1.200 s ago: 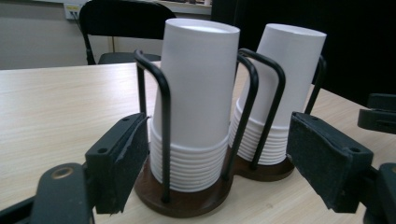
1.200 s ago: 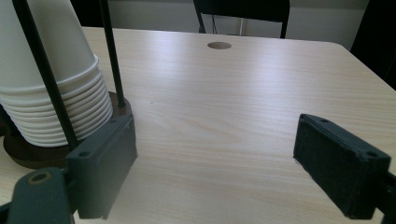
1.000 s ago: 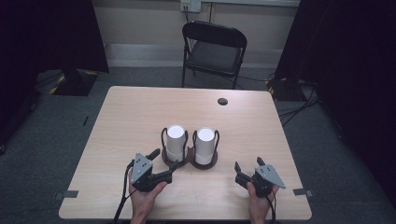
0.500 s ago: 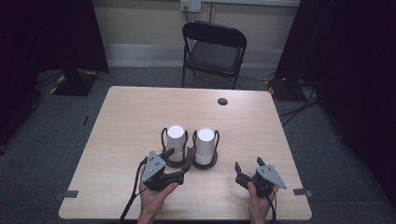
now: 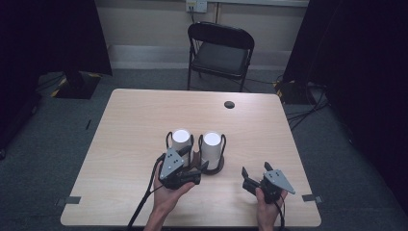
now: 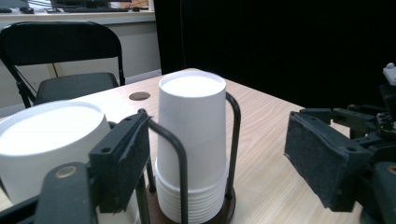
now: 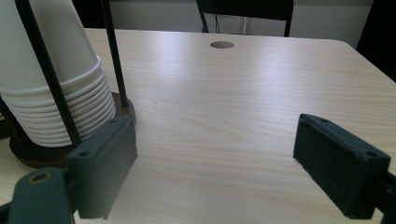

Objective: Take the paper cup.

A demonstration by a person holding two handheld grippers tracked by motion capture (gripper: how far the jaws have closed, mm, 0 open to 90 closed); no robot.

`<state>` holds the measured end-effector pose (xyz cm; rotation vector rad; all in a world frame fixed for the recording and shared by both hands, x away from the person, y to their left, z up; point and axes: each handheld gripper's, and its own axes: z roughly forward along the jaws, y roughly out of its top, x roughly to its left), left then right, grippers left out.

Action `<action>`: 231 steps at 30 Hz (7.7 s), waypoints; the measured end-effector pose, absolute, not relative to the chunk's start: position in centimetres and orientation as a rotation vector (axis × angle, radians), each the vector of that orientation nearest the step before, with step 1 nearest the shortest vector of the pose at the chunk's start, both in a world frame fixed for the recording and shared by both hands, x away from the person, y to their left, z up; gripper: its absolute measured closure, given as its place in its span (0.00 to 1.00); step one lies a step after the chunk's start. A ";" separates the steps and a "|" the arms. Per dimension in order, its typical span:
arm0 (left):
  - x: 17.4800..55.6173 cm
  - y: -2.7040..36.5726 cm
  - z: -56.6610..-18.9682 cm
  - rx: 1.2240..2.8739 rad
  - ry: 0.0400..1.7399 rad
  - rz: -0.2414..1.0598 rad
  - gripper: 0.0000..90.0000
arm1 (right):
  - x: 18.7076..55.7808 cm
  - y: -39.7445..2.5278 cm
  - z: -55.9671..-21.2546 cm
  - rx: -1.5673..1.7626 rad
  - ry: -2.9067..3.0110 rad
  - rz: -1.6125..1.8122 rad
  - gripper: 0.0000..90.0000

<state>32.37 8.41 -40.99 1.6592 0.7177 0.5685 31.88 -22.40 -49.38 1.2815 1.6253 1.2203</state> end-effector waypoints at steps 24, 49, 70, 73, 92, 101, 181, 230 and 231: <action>36.0 6.0 -39.6 1.721 0.693 0.553 0.26 | 31.8 -22.4 -49.4 1.277 1.623 1.223 0.14; 39.5 4.4 -40.0 1.764 0.737 0.531 0.26 | 31.8 -22.4 -49.4 1.270 1.628 1.238 0.14; 40.1 3.7 -40.7 1.803 0.720 0.551 0.38 | 31.7 -22.5 -49.4 1.272 1.617 1.248 0.14; 40.0 3.6 -40.7 1.800 0.728 0.548 0.39 | 31.7 -22.5 -49.4 1.271 1.617 1.247 0.15; 39.8 4.0 -40.1 1.751 0.750 0.536 0.39 | 31.7 -22.5 -49.4 1.272 1.619 1.247 0.15; 39.5 4.1 -39.7 1.719 0.748 0.544 0.39 | 31.7 -22.6 -49.4 1.272 1.619 1.248 0.15; 34.3 9.2 -34.1 1.499 0.675 0.529 0.39 | 31.8 -22.4 -49.4 1.274 1.627 1.236 0.15; 31.2 12.6 -40.8 1.342 0.831 0.185 0.39 | 29.6 -15.4 -47.8 0.815 1.844 1.579 0.41; 31.1 12.6 -40.8 1.334 0.829 0.173 0.39 | 29.5 -15.1 -47.7 0.795 1.844 1.582 0.41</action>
